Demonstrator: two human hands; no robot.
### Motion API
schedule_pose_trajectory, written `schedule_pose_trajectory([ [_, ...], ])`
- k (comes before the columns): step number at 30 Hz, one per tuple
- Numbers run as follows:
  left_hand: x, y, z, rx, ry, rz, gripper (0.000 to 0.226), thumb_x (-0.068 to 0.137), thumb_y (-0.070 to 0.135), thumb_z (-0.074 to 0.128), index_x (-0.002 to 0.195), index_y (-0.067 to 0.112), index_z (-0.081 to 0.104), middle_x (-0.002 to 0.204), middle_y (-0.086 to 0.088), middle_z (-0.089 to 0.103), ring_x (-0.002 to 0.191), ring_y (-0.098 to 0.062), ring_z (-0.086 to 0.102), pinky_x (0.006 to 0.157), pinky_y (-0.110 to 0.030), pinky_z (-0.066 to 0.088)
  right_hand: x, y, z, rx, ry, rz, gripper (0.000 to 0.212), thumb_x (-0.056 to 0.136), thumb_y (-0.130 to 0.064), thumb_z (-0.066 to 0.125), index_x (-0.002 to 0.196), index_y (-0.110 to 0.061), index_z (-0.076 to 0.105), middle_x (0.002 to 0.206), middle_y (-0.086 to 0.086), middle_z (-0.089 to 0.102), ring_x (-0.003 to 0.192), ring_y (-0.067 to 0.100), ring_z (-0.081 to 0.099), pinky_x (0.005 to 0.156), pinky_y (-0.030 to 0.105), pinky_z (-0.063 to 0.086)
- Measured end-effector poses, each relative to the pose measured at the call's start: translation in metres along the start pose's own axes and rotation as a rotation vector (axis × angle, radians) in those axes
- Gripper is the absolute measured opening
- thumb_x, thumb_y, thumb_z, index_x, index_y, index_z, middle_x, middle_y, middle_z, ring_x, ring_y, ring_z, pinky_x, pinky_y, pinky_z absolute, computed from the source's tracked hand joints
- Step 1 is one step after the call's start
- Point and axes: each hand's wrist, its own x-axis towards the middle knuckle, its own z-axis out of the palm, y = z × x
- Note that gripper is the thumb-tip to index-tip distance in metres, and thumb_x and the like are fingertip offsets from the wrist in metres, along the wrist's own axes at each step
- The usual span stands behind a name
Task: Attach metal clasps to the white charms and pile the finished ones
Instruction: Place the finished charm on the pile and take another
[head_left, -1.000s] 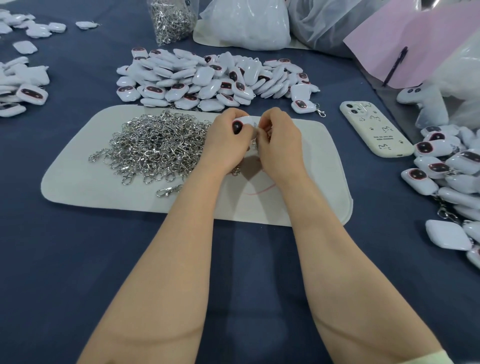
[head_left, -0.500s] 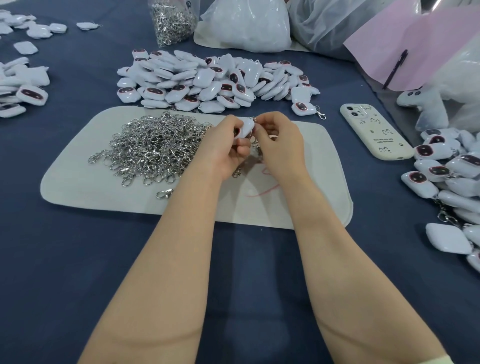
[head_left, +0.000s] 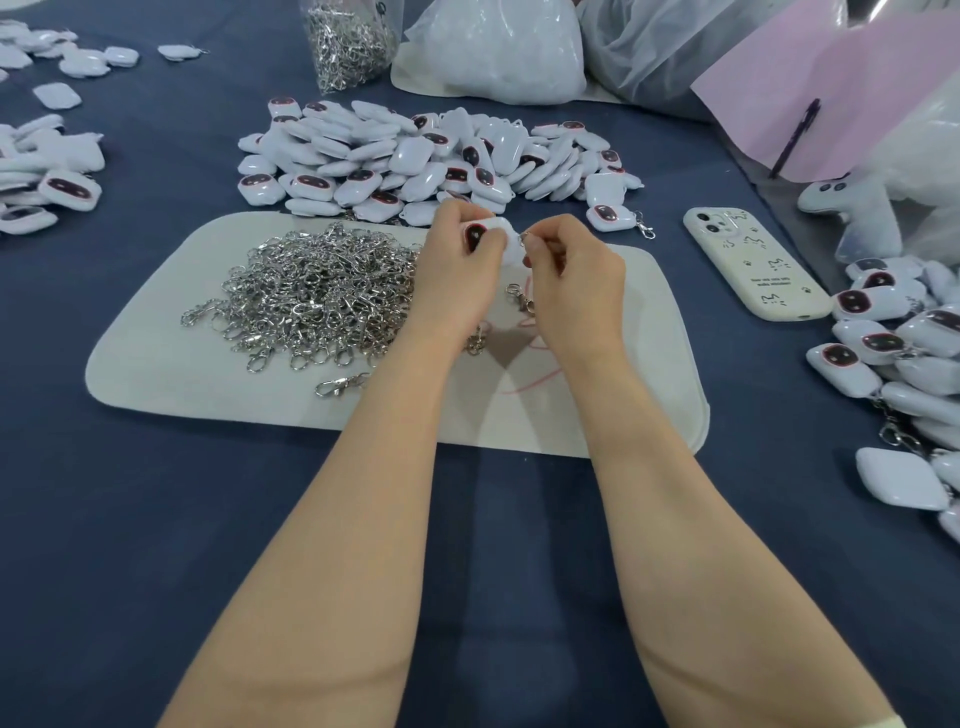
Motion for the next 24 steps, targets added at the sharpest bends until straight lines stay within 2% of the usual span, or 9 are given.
schedule_pose_trajectory([
  [2, 0.0, -0.002, -0.001, 0.158, 0.001, 0.176, 0.011, 0.09, 0.014, 0.051, 0.096, 0.022, 0.048, 0.076, 0.013, 0.051, 0.059, 0.004, 0.047, 0.064, -0.019, 0.039, 0.001, 0.001, -0.002, -0.047, -0.02, -0.009, 0.012, 0.092, -0.007, 0.052, 0.09, -0.005, 0.063, 0.076, 0.001, 0.061, 0.075, 0.022, 0.057, 0.072, 0.031, 0.044],
  [4, 0.001, -0.005, -0.002, 0.244, -0.002, 0.271, 0.013, 0.091, 0.014, 0.051, 0.103, 0.018, 0.052, 0.072, 0.015, 0.05, 0.057, 0.01, 0.047, 0.058, -0.009, 0.035, 0.002, 0.003, -0.003, -0.092, -0.044, -0.018, 0.012, 0.092, -0.007, 0.051, 0.09, -0.005, 0.063, 0.077, 0.003, 0.062, 0.076, 0.023, 0.058, 0.073, 0.034, 0.045],
  [6, 0.002, -0.007, -0.003, 0.308, -0.008, 0.308, 0.014, 0.092, 0.014, 0.051, 0.106, 0.014, 0.054, 0.07, 0.014, 0.049, 0.056, 0.007, 0.046, 0.055, -0.008, 0.033, 0.002, 0.004, -0.002, -0.13, -0.073, -0.019, 0.013, 0.092, -0.008, 0.05, 0.09, -0.005, 0.062, 0.075, 0.004, 0.062, 0.075, 0.024, 0.057, 0.071, 0.036, 0.044],
  [10, 0.001, -0.009, -0.002, 0.391, -0.017, 0.351, 0.013, 0.091, 0.014, 0.051, 0.104, 0.017, 0.054, 0.078, 0.011, 0.052, 0.063, 0.002, 0.047, 0.056, -0.006, 0.031, 0.002, 0.006, 0.0, -0.156, -0.118, 0.013, 0.013, 0.093, -0.008, 0.049, 0.091, -0.005, 0.061, 0.077, 0.005, 0.063, 0.076, 0.024, 0.057, 0.071, 0.034, 0.044],
  [12, 0.002, -0.008, -0.001, 0.321, 0.003, 0.276, 0.014, 0.091, 0.015, 0.052, 0.105, 0.019, 0.054, 0.077, 0.014, 0.053, 0.065, -0.002, 0.05, 0.063, -0.015, 0.04, 0.002, 0.006, 0.001, -0.103, -0.106, 0.05, 0.012, 0.092, -0.007, 0.05, 0.095, -0.006, 0.062, 0.079, 0.0, 0.061, 0.077, 0.018, 0.055, 0.07, 0.024, 0.043],
  [14, 0.002, -0.005, 0.001, 0.103, 0.013, 0.087, 0.013, 0.092, 0.014, 0.052, 0.105, 0.015, 0.053, 0.077, 0.007, 0.055, 0.059, -0.007, 0.055, 0.063, -0.026, 0.051, 0.002, 0.005, 0.002, -0.046, -0.108, 0.089, 0.014, 0.091, -0.006, 0.052, 0.102, -0.008, 0.061, 0.085, -0.004, 0.059, 0.079, 0.01, 0.053, 0.067, 0.011, 0.038],
  [16, 0.002, -0.002, 0.002, -0.166, 0.021, -0.126, 0.006, 0.092, 0.01, 0.052, 0.098, 0.012, 0.054, 0.071, 0.0, 0.053, 0.042, -0.003, 0.05, 0.049, -0.021, 0.05, 0.002, 0.005, 0.002, -0.002, -0.111, 0.116, 0.017, 0.09, -0.005, 0.054, 0.104, -0.009, 0.062, 0.089, -0.006, 0.059, 0.076, 0.002, 0.053, 0.066, 0.005, 0.035],
  [19, 0.003, 0.003, 0.0, -0.429, 0.018, -0.32, 0.012, 0.091, 0.007, 0.053, 0.081, 0.01, 0.057, 0.065, -0.003, 0.051, 0.037, -0.003, 0.044, 0.041, -0.015, 0.044, 0.003, 0.005, 0.003, 0.076, -0.071, 0.121, 0.012, 0.09, -0.008, 0.057, 0.098, -0.011, 0.065, 0.08, -0.012, 0.059, 0.068, -0.015, 0.053, 0.061, -0.001, 0.036],
  [24, 0.003, 0.005, -0.005, -0.643, -0.012, -0.474, 0.018, 0.092, 0.007, 0.054, 0.075, 0.007, 0.05, 0.047, -0.002, 0.051, 0.034, -0.004, 0.043, 0.036, -0.012, 0.041, 0.001, 0.004, 0.005, 0.101, -0.036, 0.082, 0.011, 0.091, -0.013, 0.057, 0.098, -0.014, 0.065, 0.076, -0.012, 0.061, 0.062, -0.011, 0.053, 0.058, 0.004, 0.039],
])
